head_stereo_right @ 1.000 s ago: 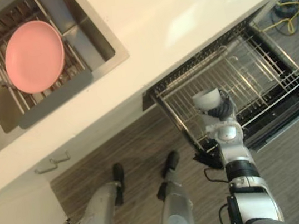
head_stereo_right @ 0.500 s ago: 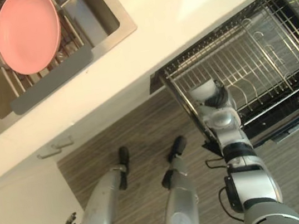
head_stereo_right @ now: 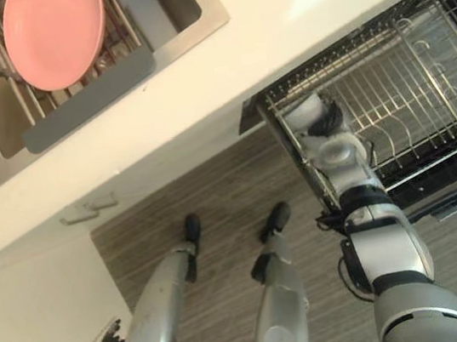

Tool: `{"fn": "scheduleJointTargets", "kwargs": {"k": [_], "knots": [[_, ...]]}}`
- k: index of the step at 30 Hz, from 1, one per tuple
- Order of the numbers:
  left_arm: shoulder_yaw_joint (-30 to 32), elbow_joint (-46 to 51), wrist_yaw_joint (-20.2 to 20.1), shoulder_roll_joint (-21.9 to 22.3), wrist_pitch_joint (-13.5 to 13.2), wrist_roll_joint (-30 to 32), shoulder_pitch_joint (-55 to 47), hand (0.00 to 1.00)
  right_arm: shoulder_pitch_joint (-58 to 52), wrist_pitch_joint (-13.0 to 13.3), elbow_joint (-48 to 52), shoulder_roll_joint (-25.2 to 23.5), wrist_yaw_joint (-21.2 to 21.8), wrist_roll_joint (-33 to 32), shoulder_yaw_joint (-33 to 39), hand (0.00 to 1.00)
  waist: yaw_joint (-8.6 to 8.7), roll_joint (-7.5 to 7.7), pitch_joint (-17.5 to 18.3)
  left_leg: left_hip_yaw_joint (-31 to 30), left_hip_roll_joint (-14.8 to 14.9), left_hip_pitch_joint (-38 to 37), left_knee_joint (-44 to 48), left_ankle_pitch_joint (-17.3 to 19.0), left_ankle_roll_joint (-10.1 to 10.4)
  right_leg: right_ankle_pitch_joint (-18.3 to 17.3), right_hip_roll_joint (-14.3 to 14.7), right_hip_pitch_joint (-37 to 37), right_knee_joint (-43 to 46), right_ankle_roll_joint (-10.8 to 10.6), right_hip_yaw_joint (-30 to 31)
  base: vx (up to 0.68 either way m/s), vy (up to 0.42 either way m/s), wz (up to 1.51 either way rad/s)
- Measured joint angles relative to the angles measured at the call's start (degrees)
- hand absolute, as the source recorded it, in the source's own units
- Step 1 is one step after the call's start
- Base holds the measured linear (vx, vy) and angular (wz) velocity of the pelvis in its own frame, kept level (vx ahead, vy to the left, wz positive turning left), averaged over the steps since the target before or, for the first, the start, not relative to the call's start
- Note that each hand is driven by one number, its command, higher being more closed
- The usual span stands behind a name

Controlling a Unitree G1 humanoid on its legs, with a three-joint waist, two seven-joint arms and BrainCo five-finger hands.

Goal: Walk over to the sink, pick up the cup, carry it to the dishwasher, place the cup inside the dishwasher, then close the dishwasher door

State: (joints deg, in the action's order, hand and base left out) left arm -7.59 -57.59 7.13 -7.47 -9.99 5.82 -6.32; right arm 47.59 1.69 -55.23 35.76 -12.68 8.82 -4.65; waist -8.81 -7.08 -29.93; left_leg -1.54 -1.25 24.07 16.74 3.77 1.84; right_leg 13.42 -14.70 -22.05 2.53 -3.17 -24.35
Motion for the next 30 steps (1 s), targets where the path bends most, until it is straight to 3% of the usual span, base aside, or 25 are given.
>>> {"fn": "scheduleJointTargets", "kwargs": {"k": [3,4,11,21,26,30], "knots": [[-1.4,-1.04,0.01,0.16,-0.1,-0.01,0.2,0.0,1.18,-1.14,0.0,0.84,0.1,0.0,-1.91,1.0,-0.26,-0.36,-0.16,-0.12,-0.13,0.01,0.02,-0.41,0.14,0.11,-0.01,-0.1,0.03,0.13,-0.05,0.0,0.0,0.0],[-1.58,-1.04,0.0,0.09,-0.16,0.02,0.21,0.0,1.28,-1.68,0.0,0.85,0.28,-0.01,-1.97,0.0,-0.27,-0.37,-0.16,-0.13,-0.12,0.01,0.06,-0.42,0.14,0.11,-0.01,-0.1,0.1,0.13,-0.04,0.0,0.0,0.0],[-1.95,-1.06,0.0,0.03,-0.15,-0.01,0.21,0.0,2.23,-5.92,-0.5,0.88,3.59,-1.77,-2.22,0.0,-0.3,-0.42,-0.14,-0.1,-0.1,0.04,-0.06,-0.49,0.1,0.14,-0.06,-0.1,0.11,0.19,-0.04,0.0,0.0,0.0],[-2.1,-1.24,0.02,0.02,-0.16,-0.05,0.23,0.0,2.45,-6.73,-3.74,0.84,3.64,-7.53,-3.03,0.0,-0.23,-0.52,-0.1,0.05,-0.05,-1.3,-1.43,-1.52,0.16,0.15,-0.19,0.35,0.1,0.2,0.03,0.0,-0.007,-0.01],[-1.28,-0.7,0.06,0.12,1.4,-0.71,-0.06,0.0,-2.72,-3.5,2.72,0.09,2.66,-8.72,1.66,0.0,0.47,-0.52,-0.09,0.27,0.16,-5.26,-2.14,-1.09,0.19,-0.07,0.12,4.41,-1.12,0.22,-0.04,0.01,-0.019,-0.06],[1.87,1.95,0.1,0.91,2.93,-0.74,-2.61,0.0,-11.36,1.25,14.18,-3.76,1.13,-10.18,7.47,0.0,2.81,0.05,0.06,1.34,0.32,-9.97,-3.43,-0.31,0.66,-0.48,0.38,8.86,-2.75,-0.39,0.23,0.05,-0.002,-0.14]]}}
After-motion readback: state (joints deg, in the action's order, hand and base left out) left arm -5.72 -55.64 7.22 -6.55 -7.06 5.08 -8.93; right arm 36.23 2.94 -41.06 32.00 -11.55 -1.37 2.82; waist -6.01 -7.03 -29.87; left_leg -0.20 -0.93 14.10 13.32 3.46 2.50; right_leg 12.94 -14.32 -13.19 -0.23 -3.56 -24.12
